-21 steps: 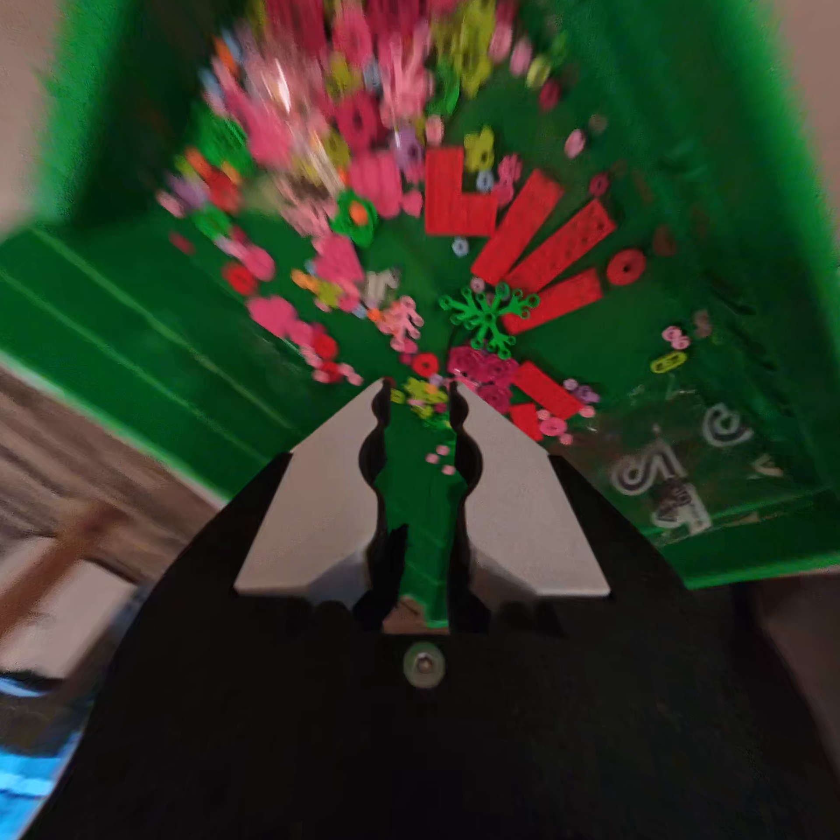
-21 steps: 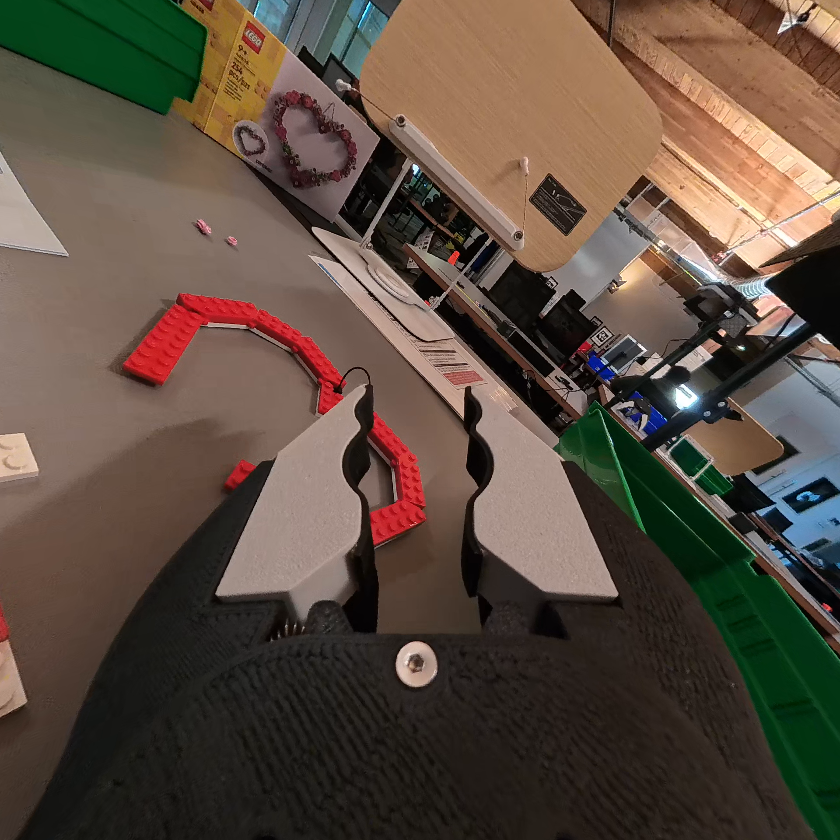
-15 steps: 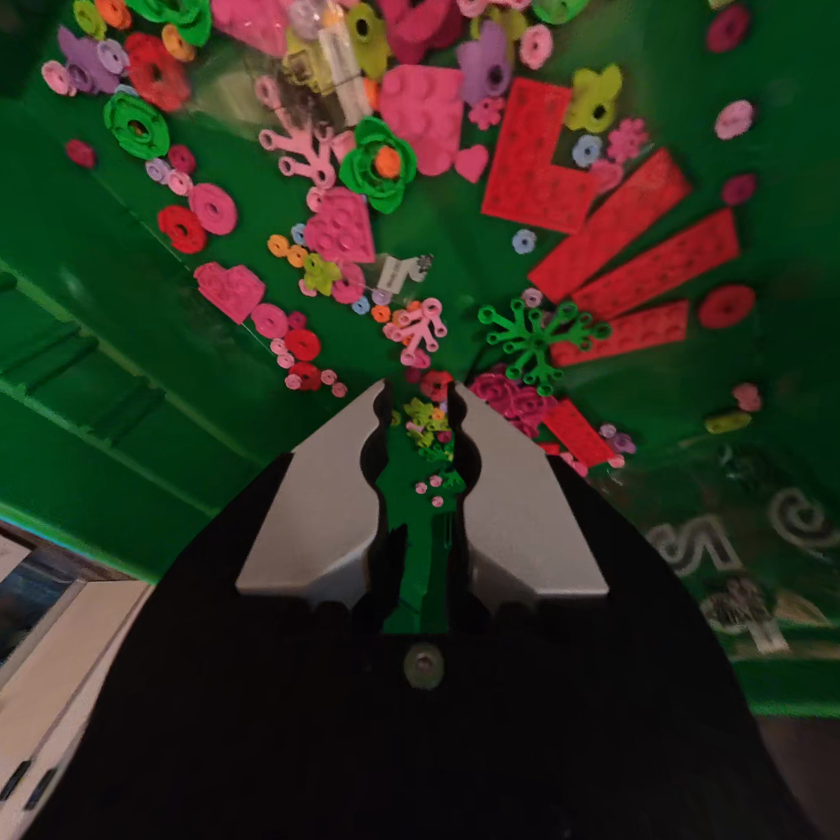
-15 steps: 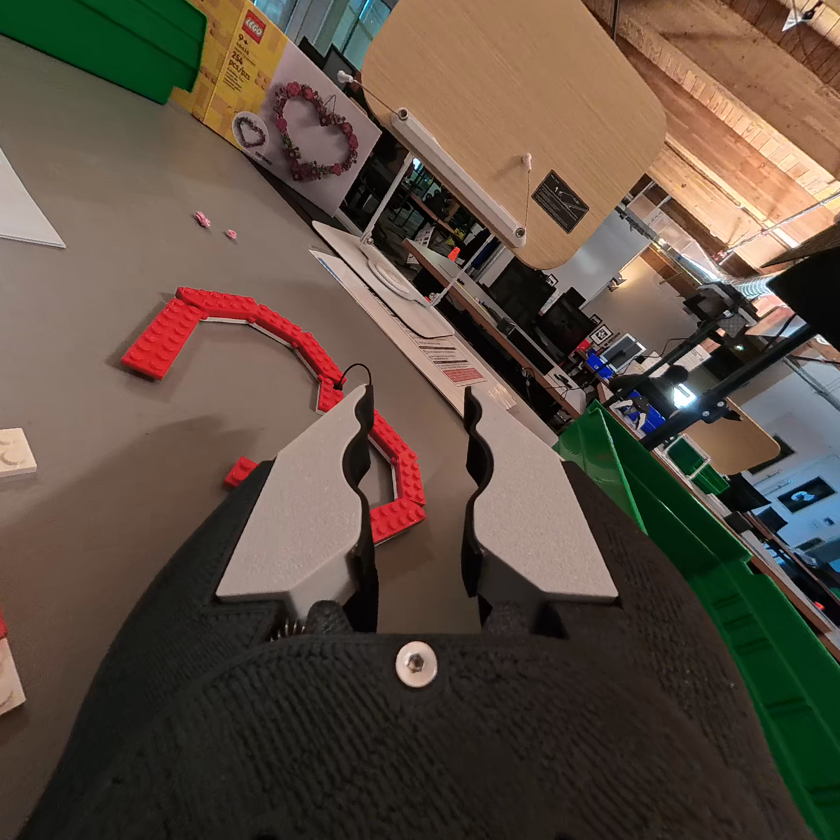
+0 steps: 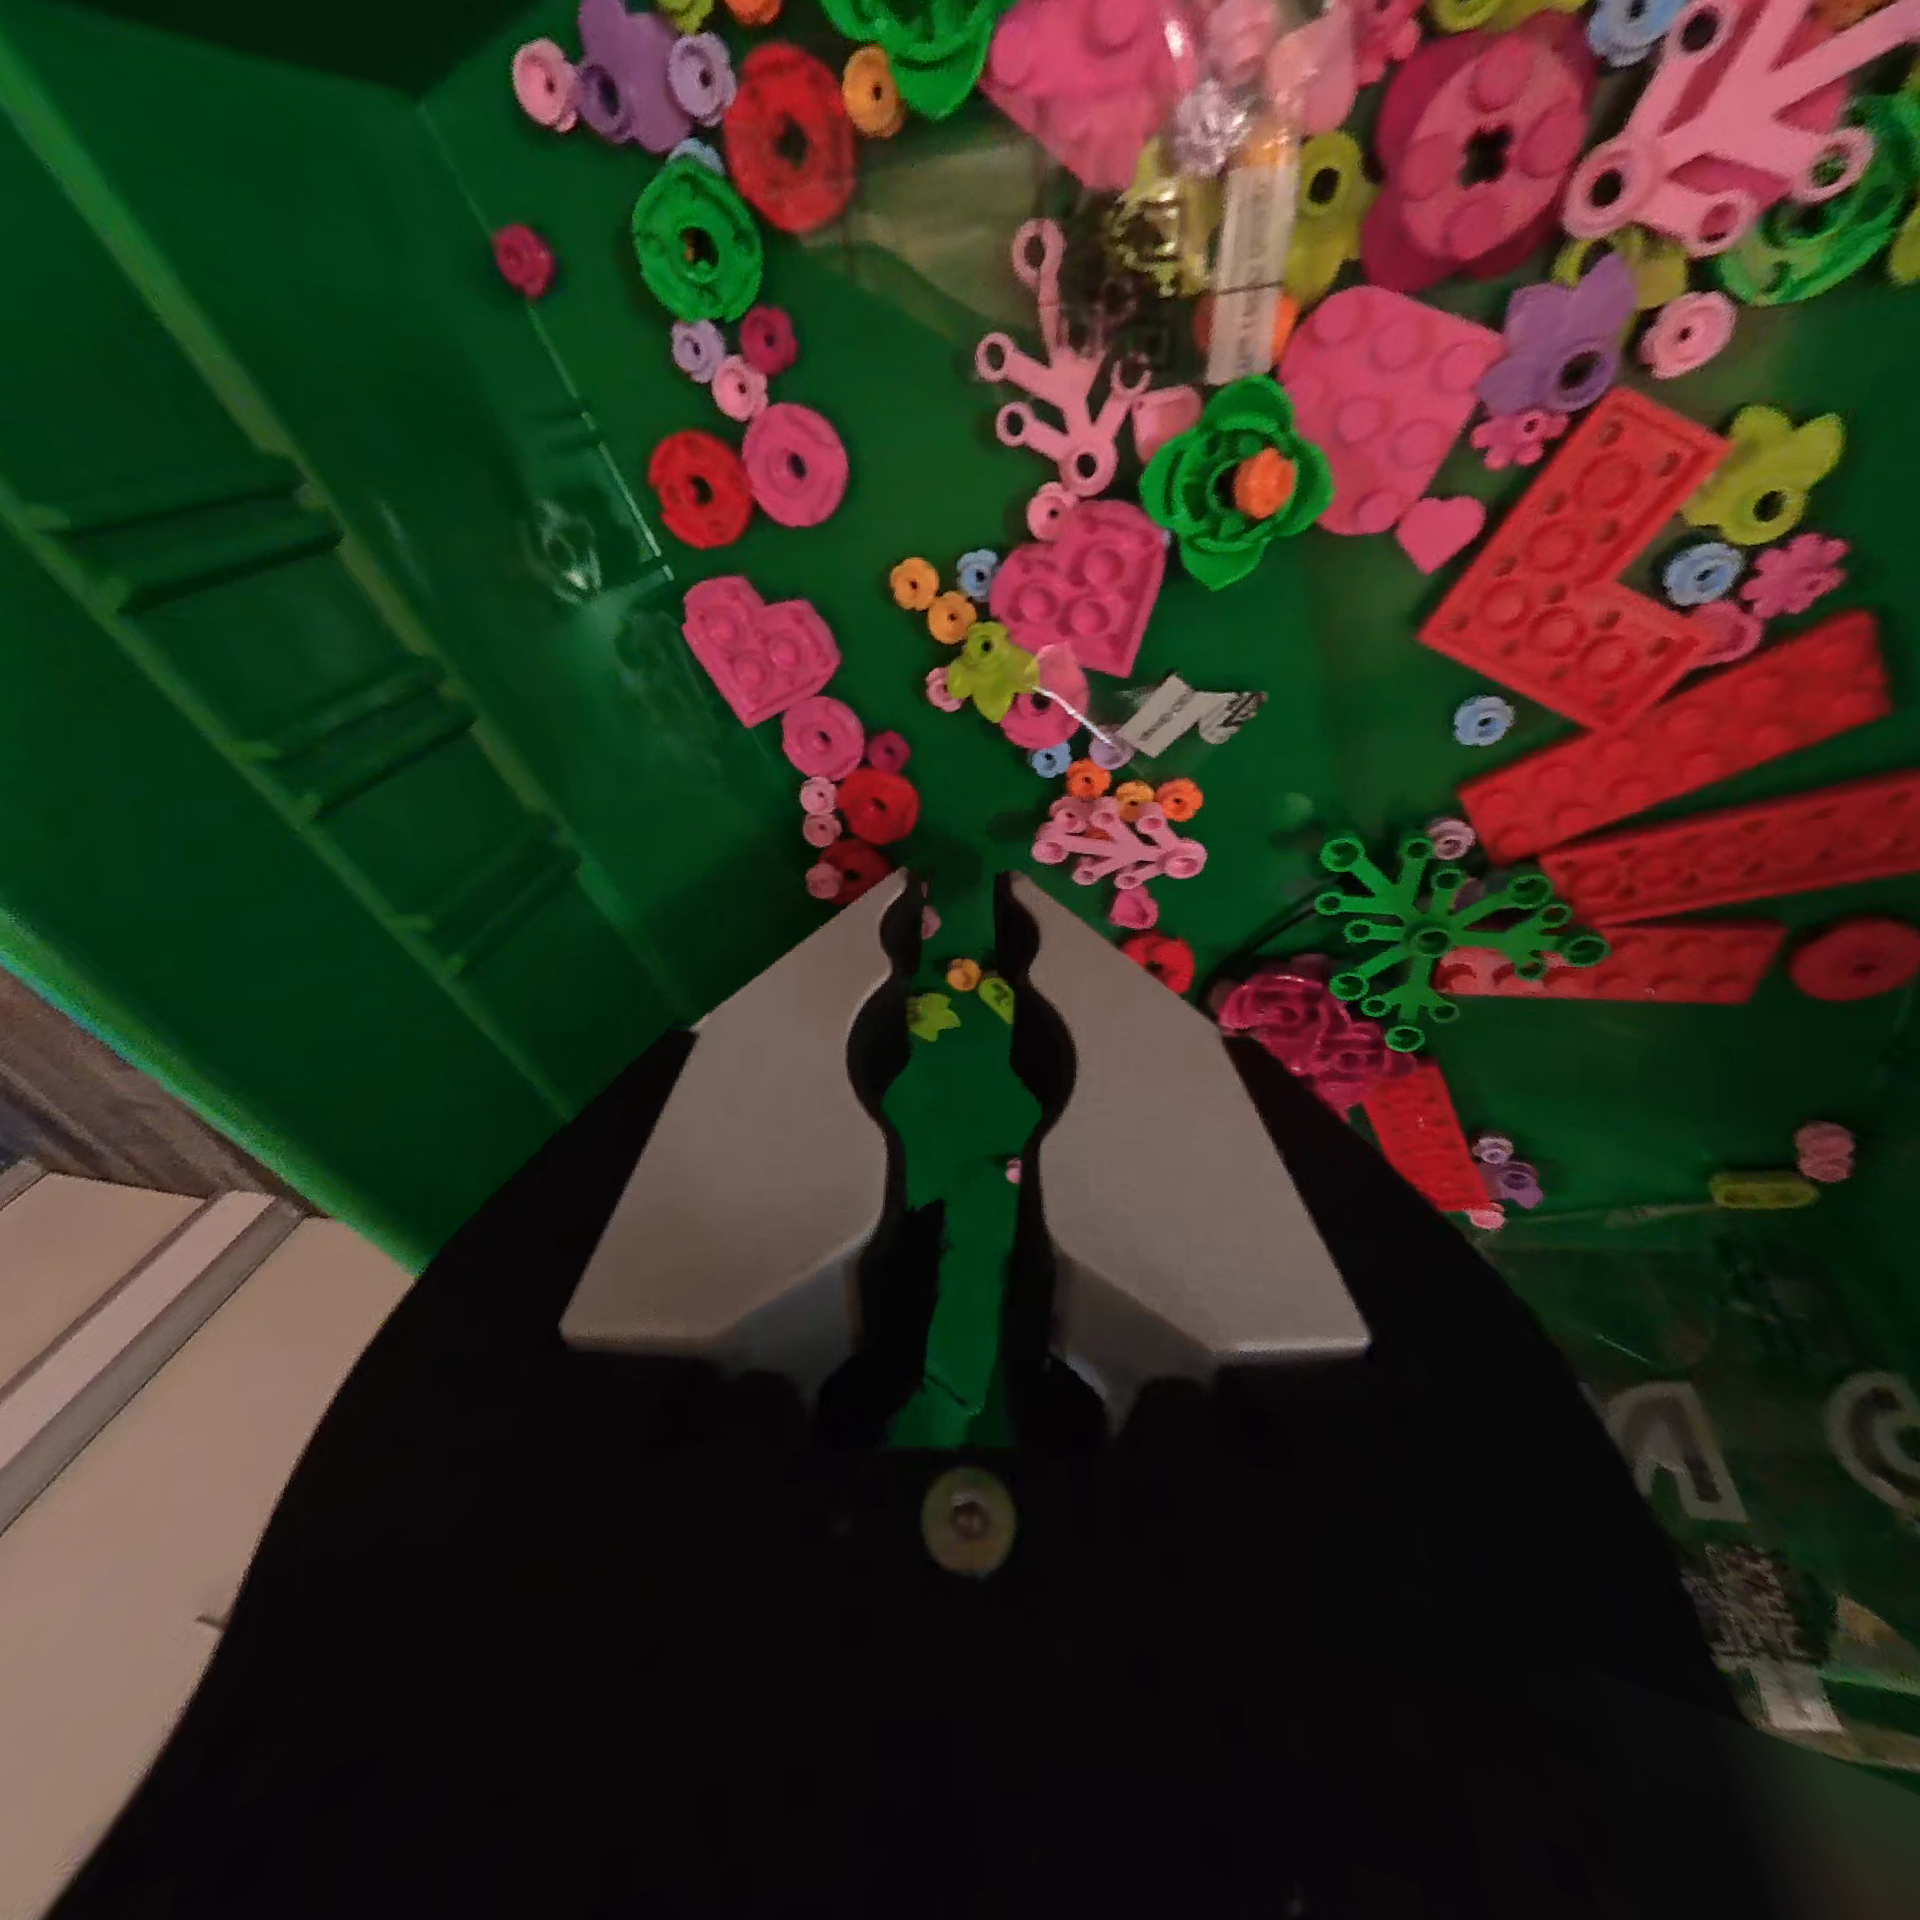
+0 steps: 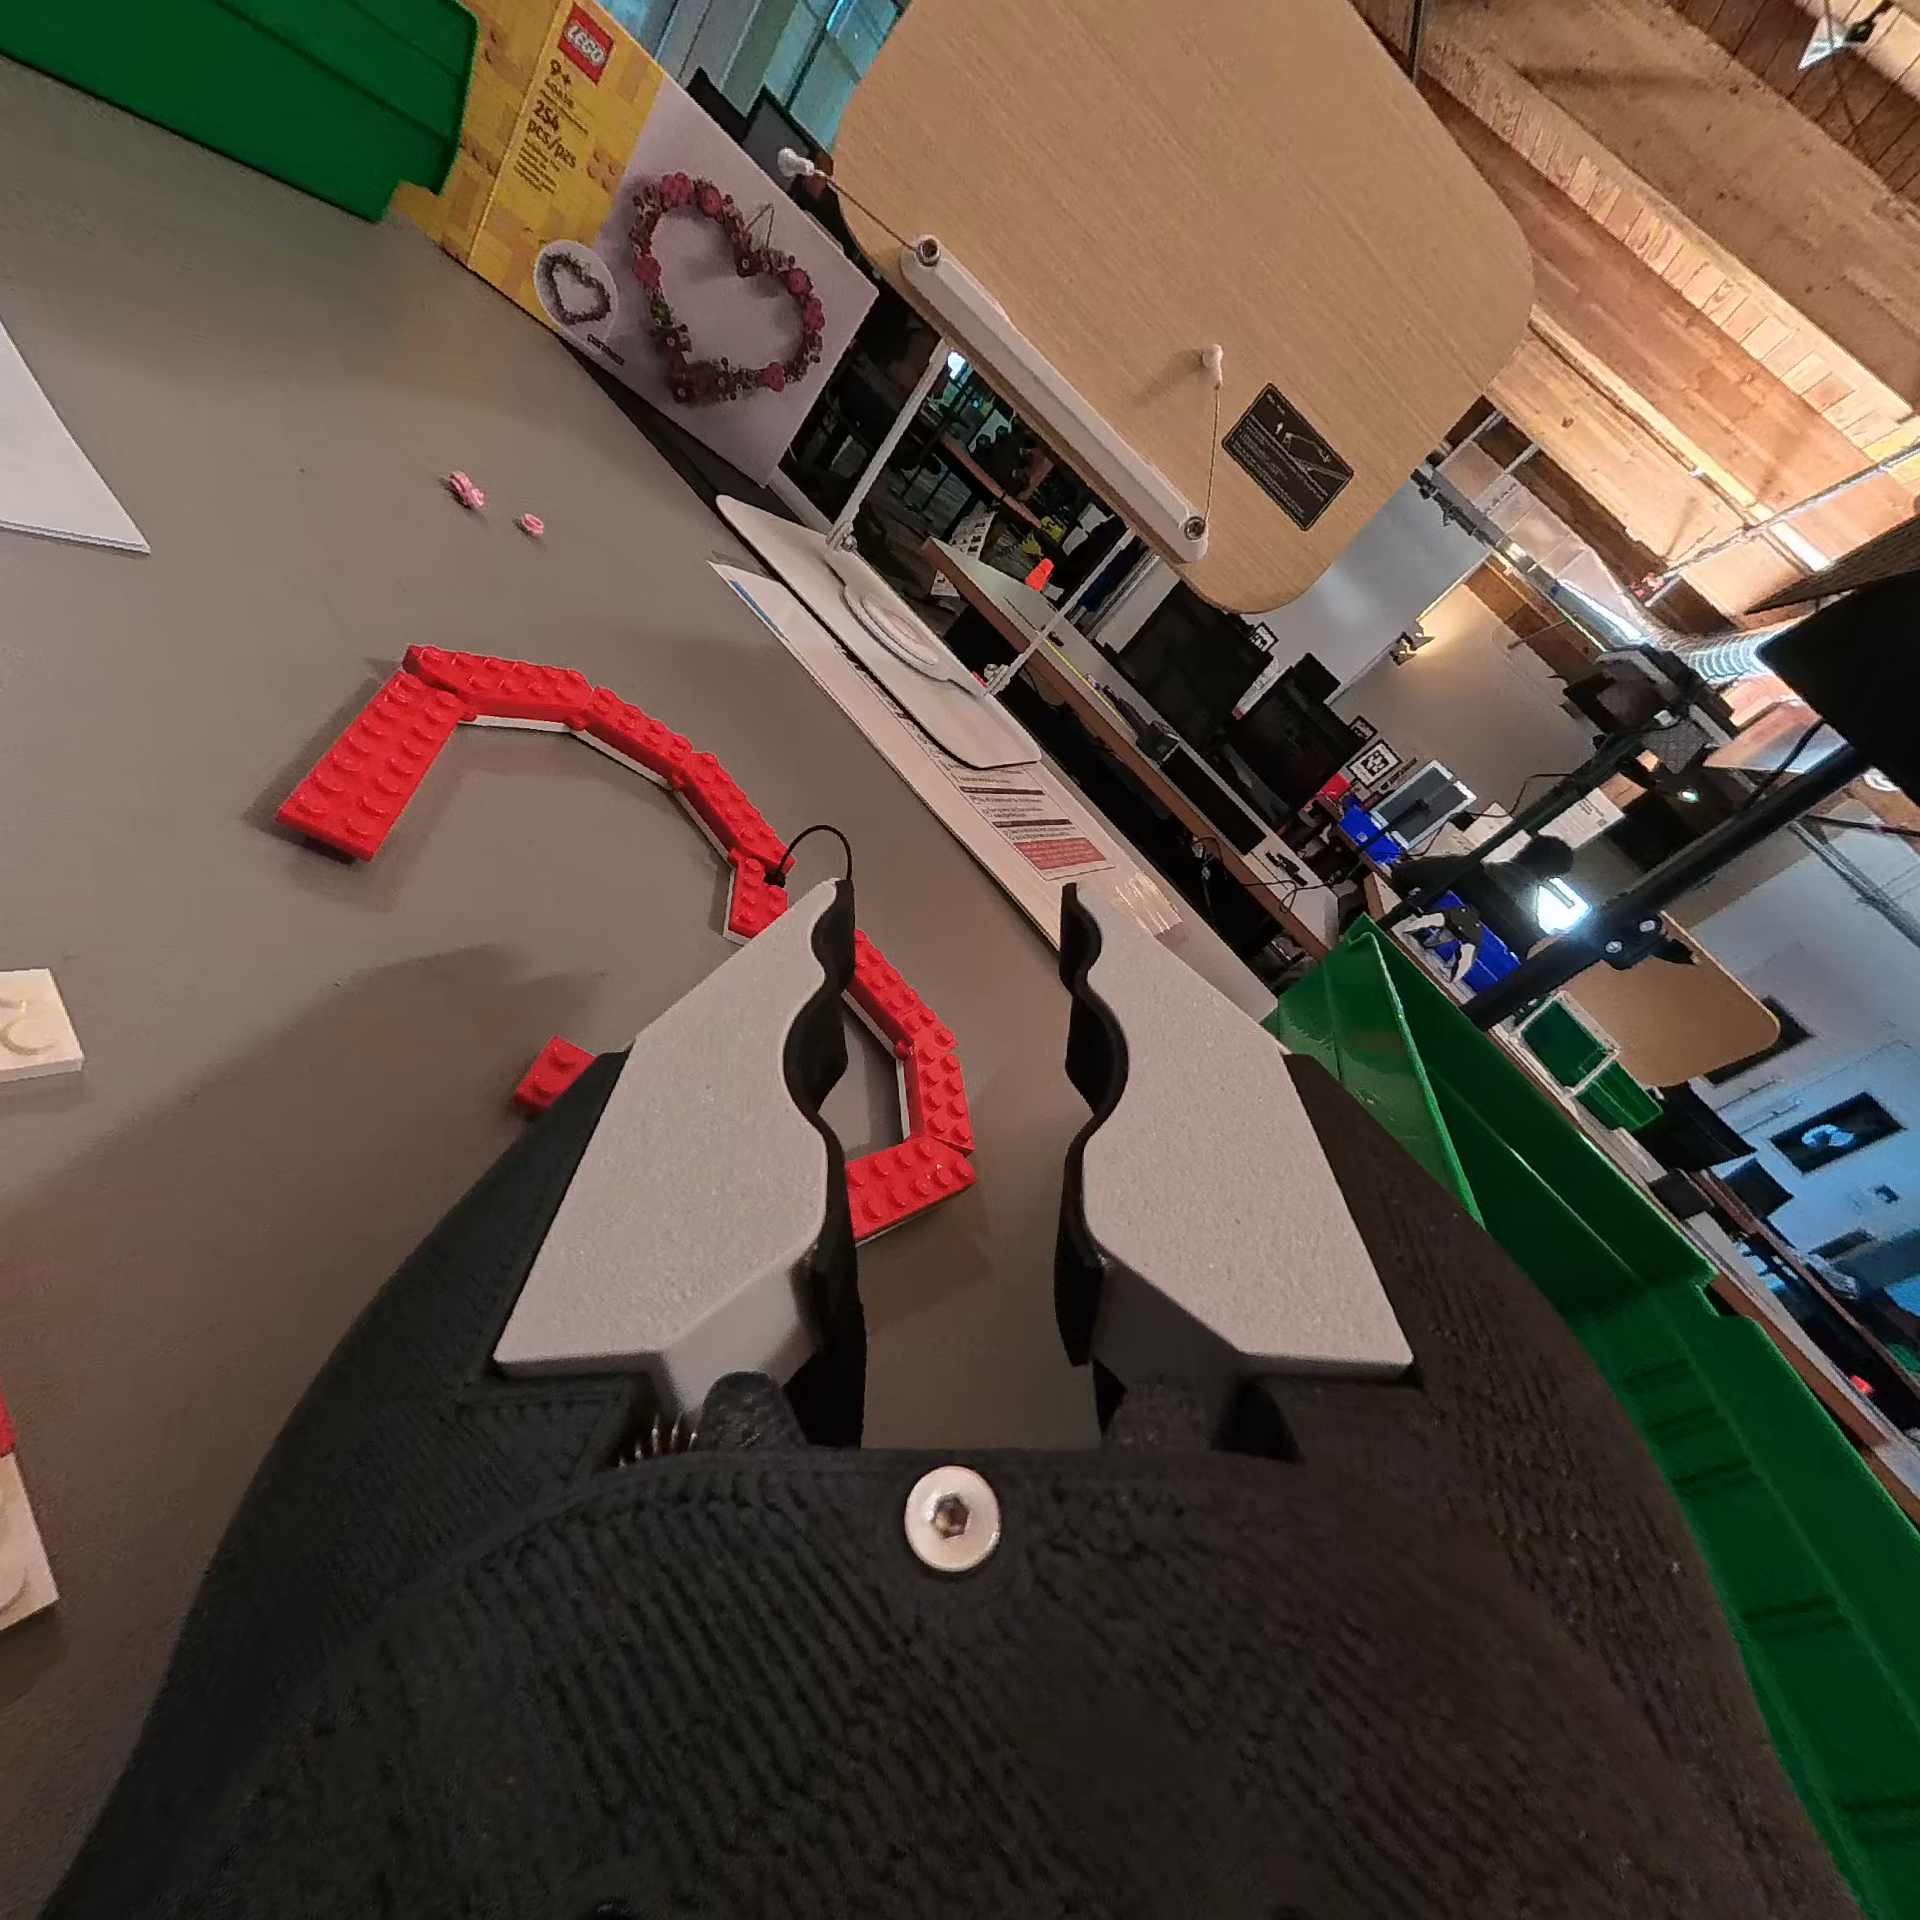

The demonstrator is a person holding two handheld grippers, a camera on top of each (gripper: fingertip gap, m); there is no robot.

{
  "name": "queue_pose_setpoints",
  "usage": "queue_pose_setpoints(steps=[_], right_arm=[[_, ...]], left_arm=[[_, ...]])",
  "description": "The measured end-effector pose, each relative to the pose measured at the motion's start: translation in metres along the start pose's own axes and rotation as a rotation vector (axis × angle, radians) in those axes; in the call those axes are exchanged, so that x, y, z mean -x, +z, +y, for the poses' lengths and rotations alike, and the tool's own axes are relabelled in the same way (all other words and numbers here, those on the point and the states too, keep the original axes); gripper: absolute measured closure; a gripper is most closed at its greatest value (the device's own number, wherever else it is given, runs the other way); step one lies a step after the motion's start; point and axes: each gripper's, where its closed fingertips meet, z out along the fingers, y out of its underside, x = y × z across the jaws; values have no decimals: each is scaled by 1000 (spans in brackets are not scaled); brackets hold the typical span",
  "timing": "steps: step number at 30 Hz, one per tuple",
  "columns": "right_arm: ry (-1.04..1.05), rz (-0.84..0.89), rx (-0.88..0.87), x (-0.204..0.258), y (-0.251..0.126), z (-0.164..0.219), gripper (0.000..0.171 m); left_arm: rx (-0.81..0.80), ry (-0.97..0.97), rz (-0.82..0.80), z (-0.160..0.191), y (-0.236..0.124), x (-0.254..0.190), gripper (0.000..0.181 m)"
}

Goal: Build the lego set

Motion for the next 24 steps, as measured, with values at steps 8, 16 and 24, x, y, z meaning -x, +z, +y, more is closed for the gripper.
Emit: queue_pose_setpoints(steps=[8,16,24], right_arm=[[0,-4,-4,1,0,-1,133],[0,-8,-6,1,0,-1,133],[-2,-9,-5,2,0,-1,133]], left_arm=[[34,-48,-17,8,10,5,169],[-22,-97,103,7,9,-3,167],[-61,-72,198,2,7,-16,174]])
